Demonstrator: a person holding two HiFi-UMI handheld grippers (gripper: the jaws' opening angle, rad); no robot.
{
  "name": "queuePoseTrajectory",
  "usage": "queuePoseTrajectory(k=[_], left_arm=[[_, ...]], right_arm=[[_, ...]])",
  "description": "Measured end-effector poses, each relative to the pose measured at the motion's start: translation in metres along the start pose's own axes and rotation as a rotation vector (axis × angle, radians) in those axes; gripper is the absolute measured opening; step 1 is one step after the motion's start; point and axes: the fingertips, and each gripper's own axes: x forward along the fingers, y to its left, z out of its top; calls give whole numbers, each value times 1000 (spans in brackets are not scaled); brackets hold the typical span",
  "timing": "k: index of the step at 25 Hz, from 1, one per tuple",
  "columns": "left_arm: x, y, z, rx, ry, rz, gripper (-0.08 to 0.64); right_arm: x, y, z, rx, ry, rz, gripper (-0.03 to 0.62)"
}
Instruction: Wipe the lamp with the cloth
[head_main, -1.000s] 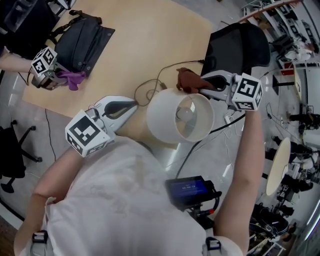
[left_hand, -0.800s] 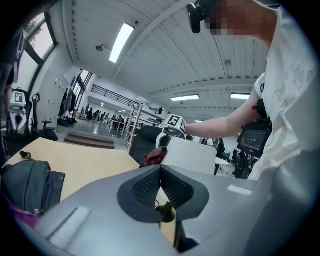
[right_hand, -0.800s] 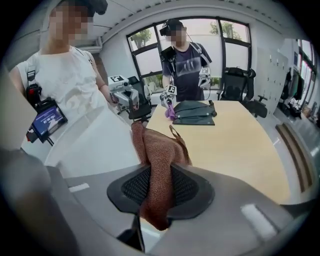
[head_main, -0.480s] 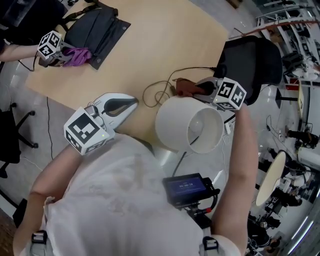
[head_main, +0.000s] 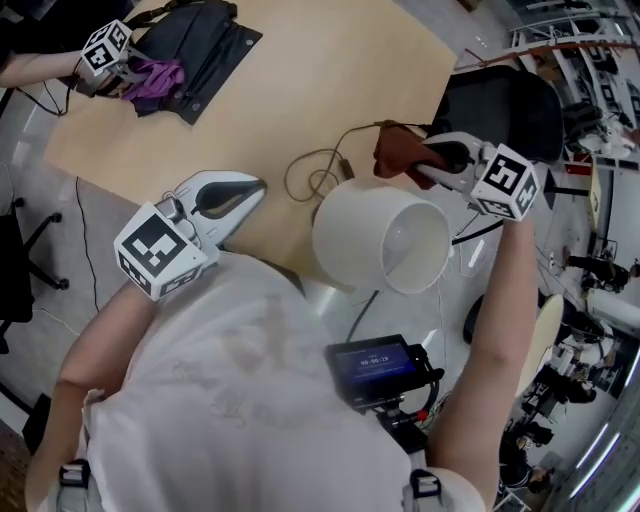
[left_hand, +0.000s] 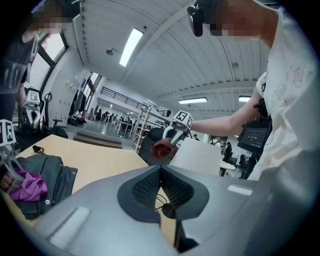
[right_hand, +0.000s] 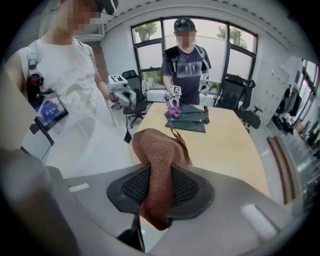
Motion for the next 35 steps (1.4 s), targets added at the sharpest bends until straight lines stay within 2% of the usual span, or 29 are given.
queuePoseTrajectory(k=[4,8,15,20,25,30,32,35], left_arm=[[3,-11,2,5,-7,-37,2],[5,-21,5,25,-8,-58,2],[-14,-7,-2,6,-13,-12,2],[-32,11,-5,-10,-24,48,2],[-49,21,-12,-34,-26,97,2],[-57,24,-14,-44,-29,117,2],[-56,23,-14,-41,-30,115,2],[-56,20,-15,-39,-31,105,2]], right_arm=[[-48,38,60,-67,-66,75,117],[-54,58,85,-113,-44,157,117],[14,61,52,-155,275,324,117],[60,52,31,-215,437,377,117],[103,43,12,-267,532,387,117],[125,29,1,-311,571,333,117],[123,22,-1,-309,558,297,118],[103,17,17,-280,459,239,118]])
